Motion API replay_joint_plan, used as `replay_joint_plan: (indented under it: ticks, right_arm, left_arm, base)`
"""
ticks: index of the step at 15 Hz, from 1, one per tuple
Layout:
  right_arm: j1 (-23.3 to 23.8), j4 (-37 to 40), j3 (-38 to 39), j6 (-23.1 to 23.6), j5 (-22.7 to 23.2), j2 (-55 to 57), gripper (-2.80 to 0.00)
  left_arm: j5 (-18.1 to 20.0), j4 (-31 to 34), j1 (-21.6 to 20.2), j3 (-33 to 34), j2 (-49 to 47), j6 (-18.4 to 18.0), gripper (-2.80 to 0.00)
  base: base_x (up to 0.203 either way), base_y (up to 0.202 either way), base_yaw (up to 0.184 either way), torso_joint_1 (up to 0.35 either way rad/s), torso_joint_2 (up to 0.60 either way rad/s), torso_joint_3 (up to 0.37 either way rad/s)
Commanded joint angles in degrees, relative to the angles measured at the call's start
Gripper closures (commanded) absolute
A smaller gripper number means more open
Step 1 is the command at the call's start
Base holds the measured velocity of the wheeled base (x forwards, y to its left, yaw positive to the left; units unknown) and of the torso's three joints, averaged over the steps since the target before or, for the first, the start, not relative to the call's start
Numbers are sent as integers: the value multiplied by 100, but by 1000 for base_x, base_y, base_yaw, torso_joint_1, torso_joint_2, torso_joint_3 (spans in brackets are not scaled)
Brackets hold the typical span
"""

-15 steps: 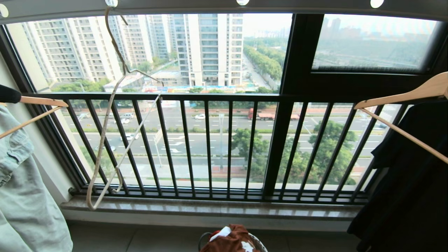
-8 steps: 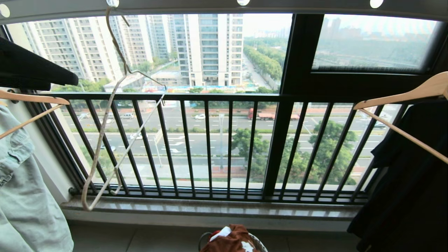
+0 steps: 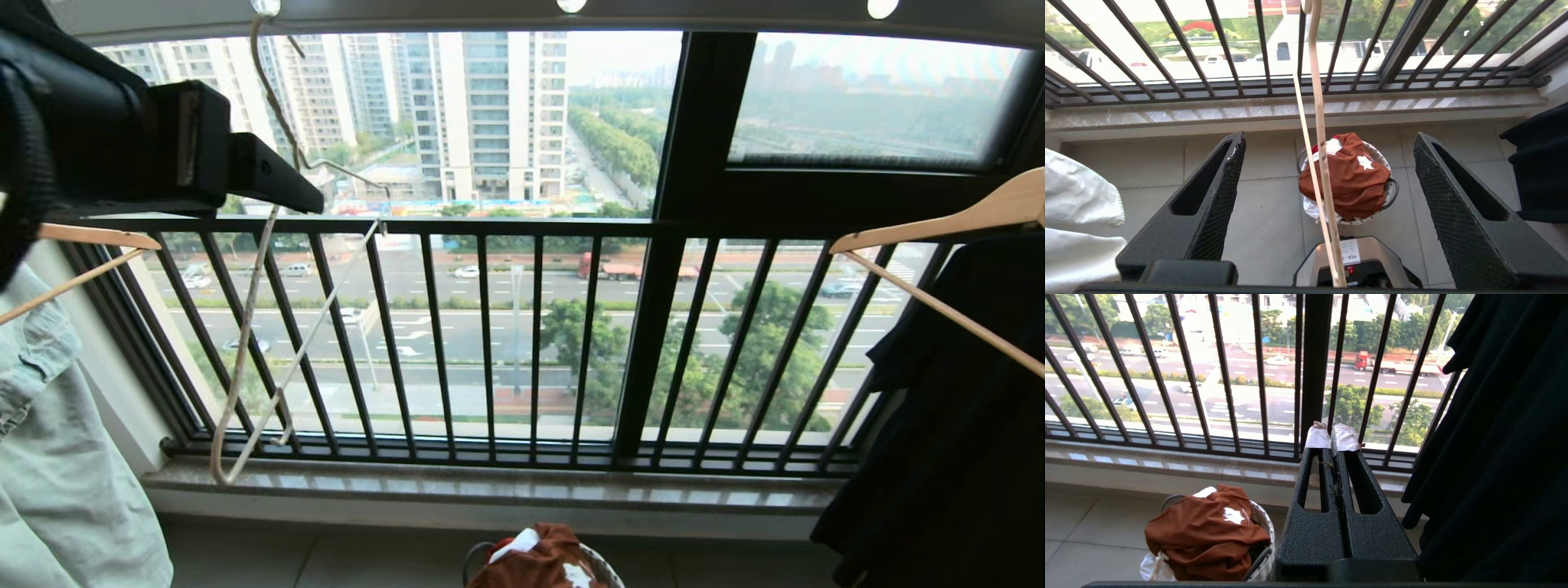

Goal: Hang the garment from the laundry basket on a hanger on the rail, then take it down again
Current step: Pick up the clothes rack on the clothesline

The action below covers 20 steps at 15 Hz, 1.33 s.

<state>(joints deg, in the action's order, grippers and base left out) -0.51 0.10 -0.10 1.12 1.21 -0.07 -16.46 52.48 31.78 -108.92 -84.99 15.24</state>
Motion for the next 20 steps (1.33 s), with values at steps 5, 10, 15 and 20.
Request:
replay_joint_plan:
  ticks: [5, 10, 15, 20]
  right_arm:
    - [-2, -10, 1, 2, 2, 7, 0]
    - [-2, -9, 1, 2, 2, 7, 0]
    - [-2, -7, 1, 2, 2, 7, 0]
    - [-2, -10, 1, 2, 2, 7, 0]
  left_arm:
    - [-1711, -105, 709, 104, -812, 516, -280]
    - [-1866, -393, 817, 468, -800, 821, -280]
    - [-2115, -1055, 821, 935, -773, 831, -280]
    - [-2186, -1065, 821, 934, -738, 824, -280]
  base:
    - [0, 0, 0, 0, 0, 0]
    - [0, 0, 0, 0, 0, 0]
    - [0, 0, 0, 0, 0, 0]
    - [0, 0, 0, 0, 0, 0]
